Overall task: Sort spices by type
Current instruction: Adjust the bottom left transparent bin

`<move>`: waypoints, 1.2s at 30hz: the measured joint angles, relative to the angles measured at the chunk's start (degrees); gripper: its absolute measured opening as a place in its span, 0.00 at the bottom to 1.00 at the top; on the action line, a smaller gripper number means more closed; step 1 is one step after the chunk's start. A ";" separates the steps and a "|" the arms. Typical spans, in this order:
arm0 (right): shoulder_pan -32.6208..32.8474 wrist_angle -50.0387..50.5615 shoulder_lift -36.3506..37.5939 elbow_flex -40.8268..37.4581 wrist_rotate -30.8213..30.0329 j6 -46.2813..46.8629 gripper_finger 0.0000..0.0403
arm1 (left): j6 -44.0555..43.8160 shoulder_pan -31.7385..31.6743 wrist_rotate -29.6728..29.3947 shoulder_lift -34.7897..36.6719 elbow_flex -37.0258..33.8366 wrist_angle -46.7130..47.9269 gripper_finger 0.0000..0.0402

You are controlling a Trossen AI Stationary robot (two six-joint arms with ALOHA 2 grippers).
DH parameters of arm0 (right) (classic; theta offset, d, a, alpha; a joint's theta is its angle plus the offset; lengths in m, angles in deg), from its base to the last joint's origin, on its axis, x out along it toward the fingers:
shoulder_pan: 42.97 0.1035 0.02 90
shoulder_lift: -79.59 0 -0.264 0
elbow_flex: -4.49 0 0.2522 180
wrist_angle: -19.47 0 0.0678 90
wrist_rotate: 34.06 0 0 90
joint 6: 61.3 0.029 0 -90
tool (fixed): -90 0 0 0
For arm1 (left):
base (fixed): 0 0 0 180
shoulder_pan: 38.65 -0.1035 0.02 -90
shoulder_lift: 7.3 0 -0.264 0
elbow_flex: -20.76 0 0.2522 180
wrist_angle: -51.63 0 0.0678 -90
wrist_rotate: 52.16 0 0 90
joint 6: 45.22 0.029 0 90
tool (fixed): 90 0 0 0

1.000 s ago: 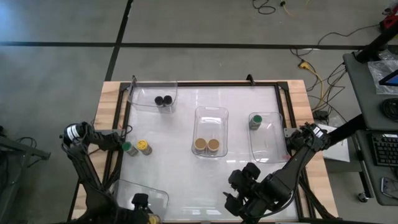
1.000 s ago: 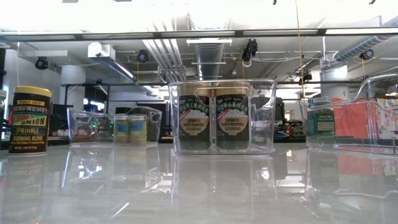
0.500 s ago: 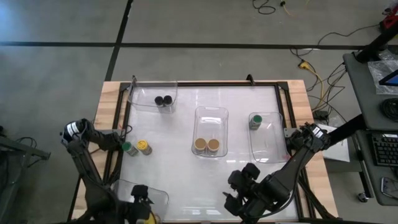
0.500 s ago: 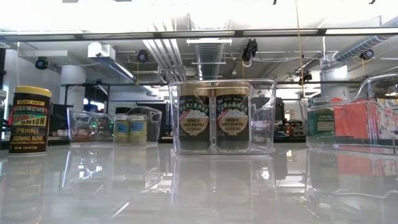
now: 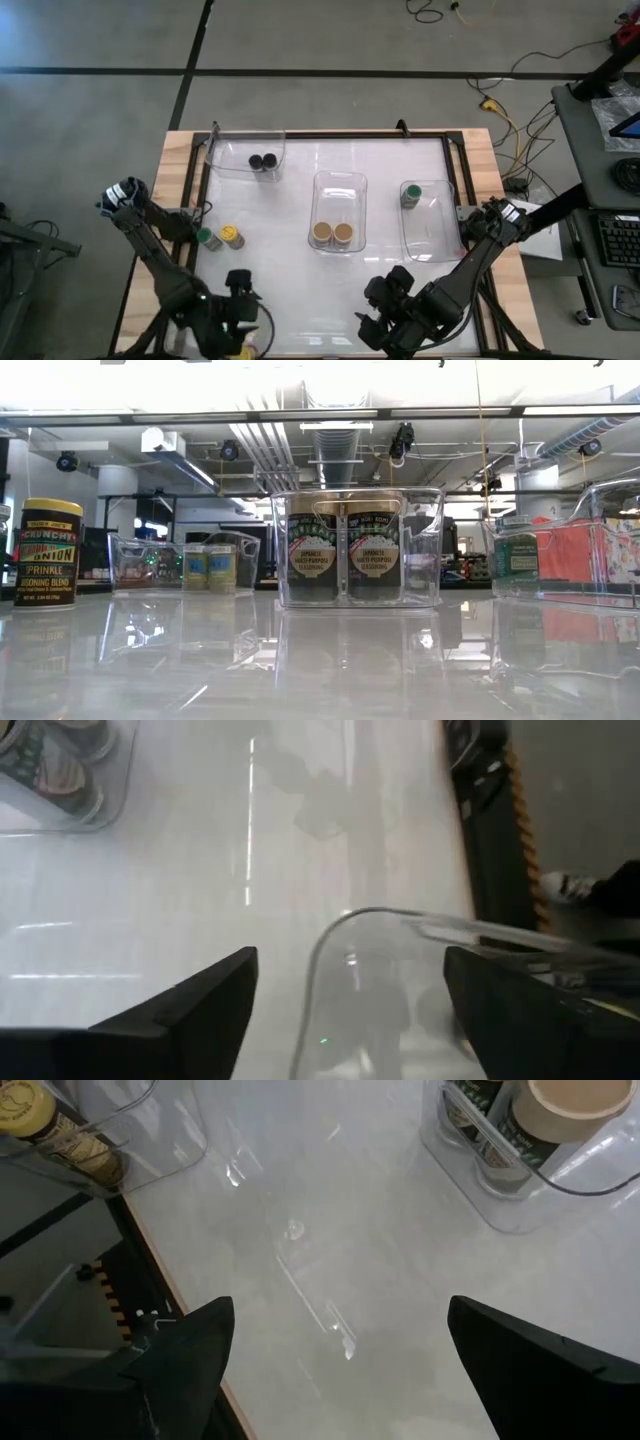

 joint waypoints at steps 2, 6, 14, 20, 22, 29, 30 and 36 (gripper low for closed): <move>0.00 -0.04 0.00 -0.01 0.00 0.22 0.89 | 1.53 -1.25 1.09 -0.51 -0.94 -0.46 0.71; 0.02 -0.09 0.00 -0.01 0.02 0.92 0.89 | 4.01 -2.99 1.76 -0.98 -3.07 -2.85 0.67; 0.02 -0.40 0.00 -0.01 0.00 1.53 0.89 | 4.11 -5.49 1.88 -0.98 -6.74 -3.74 0.65; 0.02 -0.46 0.00 -0.01 0.00 1.50 0.89 | 4.09 -6.24 1.84 -0.98 -8.36 -4.18 0.65; 0.02 -0.47 0.00 -0.01 0.00 1.49 0.89 | 4.09 -6.37 1.83 -0.98 -8.48 -4.17 0.65; 0.02 -0.64 0.00 -0.01 0.00 1.44 0.89 | 3.39 -6.90 0.69 -0.98 -8.48 -3.51 0.65; 0.02 -0.66 0.00 -0.01 0.00 1.46 0.89 | 2.59 -7.02 0.43 -0.98 -8.48 -2.97 0.65; 0.02 -0.88 0.00 -0.01 0.00 1.46 0.89 | -2.21 -7.37 -0.81 -0.98 -8.48 3.09 0.65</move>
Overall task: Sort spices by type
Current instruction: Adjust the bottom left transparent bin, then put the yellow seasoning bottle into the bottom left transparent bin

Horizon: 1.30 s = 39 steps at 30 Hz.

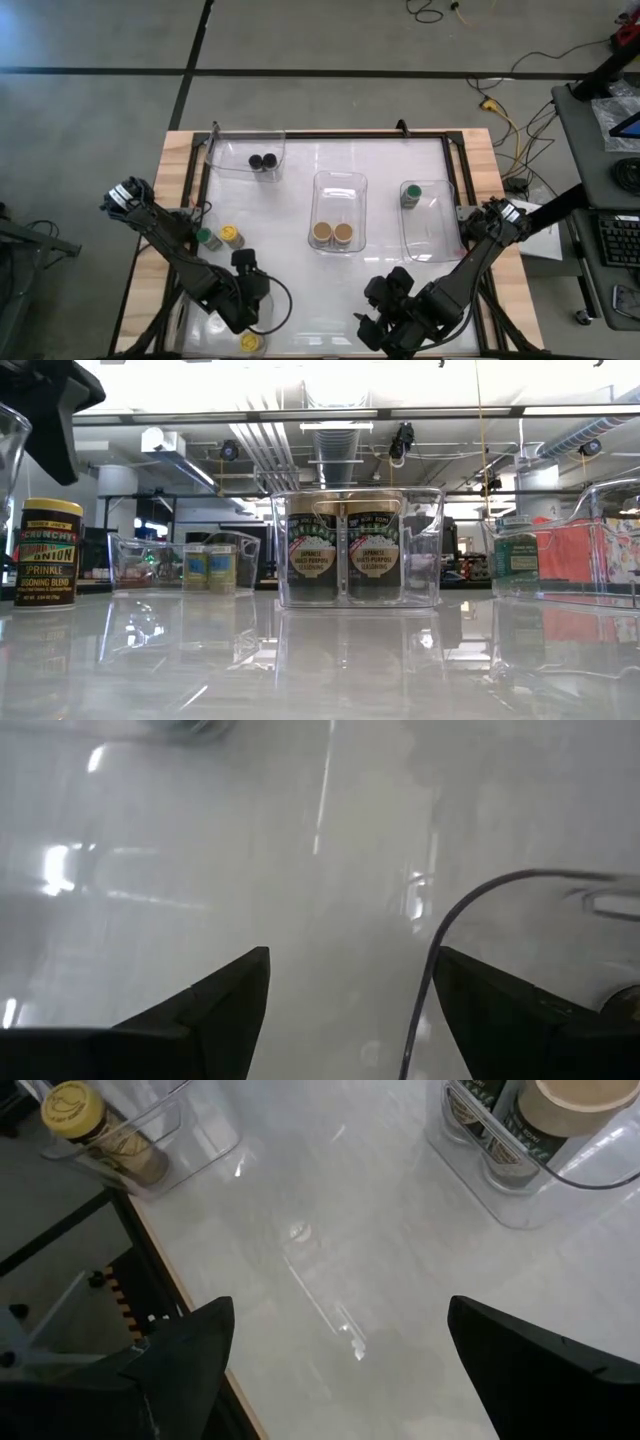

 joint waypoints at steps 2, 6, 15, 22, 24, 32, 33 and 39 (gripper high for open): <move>0.00 -0.02 0.00 0.00 0.00 -0.03 0.89 | -1.36 0.00 0.02 0.00 0.00 1.34 0.65; 0.05 -0.04 0.00 0.00 0.00 -0.15 0.89 | -2.92 0.02 0.06 0.00 0.00 2.52 0.66; 0.63 -0.14 0.00 0.00 0.02 -0.02 0.89 | -4.46 0.05 0.07 0.49 0.32 4.50 0.66; 0.79 -0.15 0.00 0.00 0.04 -0.15 0.89 | -3.58 0.86 0.88 1.87 7.00 7.09 0.66; 0.79 -0.15 0.00 0.00 0.04 -0.16 0.89 | -2.84 2.02 2.96 1.97 9.48 7.22 0.66; 0.76 -0.13 0.00 0.00 0.03 -1.46 0.89 | -6.43 10.46 9.49 1.84 9.54 7.28 0.66; 0.74 -0.12 0.00 0.00 0.02 -1.65 0.89 | -7.55 11.21 8.99 1.84 9.05 7.21 0.66; 0.61 -0.11 0.00 0.00 0.00 -2.14 0.89 | -10.68 12.26 7.02 1.81 4.67 5.40 0.66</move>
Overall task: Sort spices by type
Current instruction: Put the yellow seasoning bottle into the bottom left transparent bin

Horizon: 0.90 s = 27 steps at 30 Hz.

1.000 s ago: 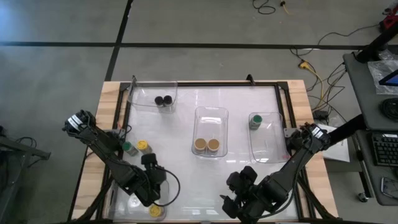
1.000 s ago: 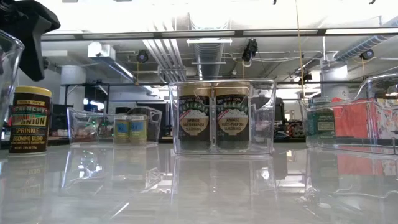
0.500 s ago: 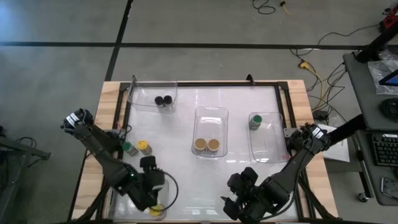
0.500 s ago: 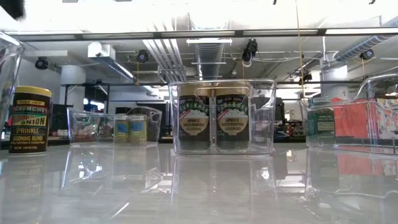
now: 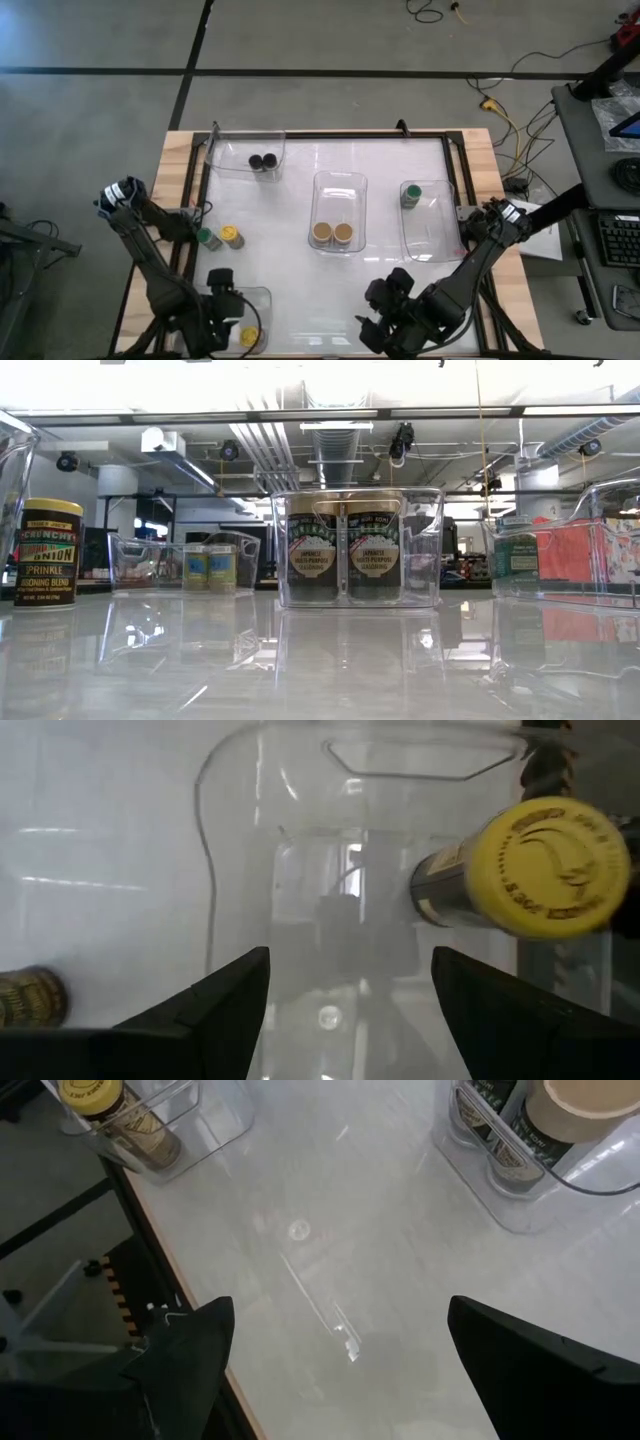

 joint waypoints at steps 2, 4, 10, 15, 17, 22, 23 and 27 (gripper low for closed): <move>0.00 -0.01 0.01 0.00 0.00 0.09 0.89 | 0.01 0.00 0.01 -0.02 -1.60 -2.49 0.66; 0.00 -0.02 0.00 0.00 0.00 0.63 0.89 | 0.04 0.00 0.04 -0.02 -3.01 -4.98 0.66; 0.02 -0.11 0.00 0.00 0.00 0.92 0.89 | -0.05 0.00 0.43 -0.04 -4.95 -8.10 0.66; 0.00 -0.11 0.00 0.00 0.00 0.62 0.89 | -0.16 0.00 0.82 -0.04 -5.03 -9.17 0.66; 0.00 -0.09 0.00 0.00 0.00 0.16 0.89 | -0.18 0.00 1.07 -0.04 -5.07 -9.57 0.66; 0.00 -0.07 0.00 0.00 0.00 0.05 0.89 | -0.57 0.00 1.51 -0.04 -5.07 -10.31 0.66; 0.00 -0.07 0.00 0.00 -0.01 0.07 0.89 | -0.72 0.00 1.51 -0.18 -5.06 -10.56 0.66; 0.00 -0.06 0.00 -0.02 -0.03 0.11 0.89 | -0.67 0.00 2.01 -1.92 -5.05 -11.60 0.66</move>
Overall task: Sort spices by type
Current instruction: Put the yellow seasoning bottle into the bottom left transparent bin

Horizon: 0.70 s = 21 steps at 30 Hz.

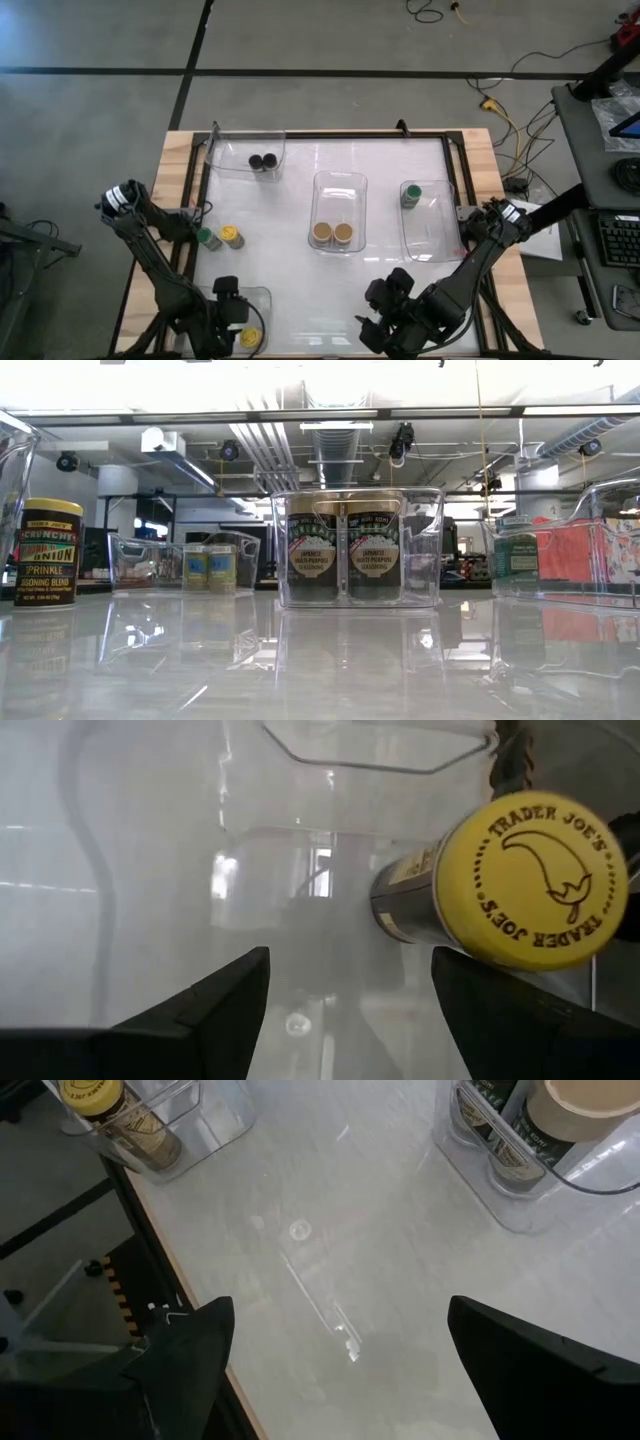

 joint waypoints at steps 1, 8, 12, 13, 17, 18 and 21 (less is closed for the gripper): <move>0.00 -0.01 0.00 0.00 0.01 0.00 0.89 | 0.23 0.00 0.22 -0.49 0.00 -0.47 0.66; 0.00 0.01 0.00 -0.04 0.01 0.07 0.89 | 0.54 0.00 0.59 -1.60 0.00 -0.99 0.66; 0.00 0.01 0.00 -0.04 0.01 -0.02 0.89 | 0.52 0.00 0.59 -1.60 0.18 -1.17 0.66; 0.00 0.01 0.00 -0.04 0.01 -0.04 0.89 | 0.52 0.00 0.60 -1.60 0.40 -1.34 0.66; 0.00 0.03 0.00 -0.04 0.01 -0.07 0.89 | 0.71 0.00 1.07 -1.60 0.74 -1.81 0.66; 0.00 0.05 0.01 -0.04 -0.01 -0.07 0.89 | 0.94 0.00 1.46 -1.60 0.74 -1.78 0.66; 0.00 0.06 0.00 -0.04 -0.01 -0.07 0.89 | 1.11 0.00 1.69 -1.60 0.74 -1.70 0.66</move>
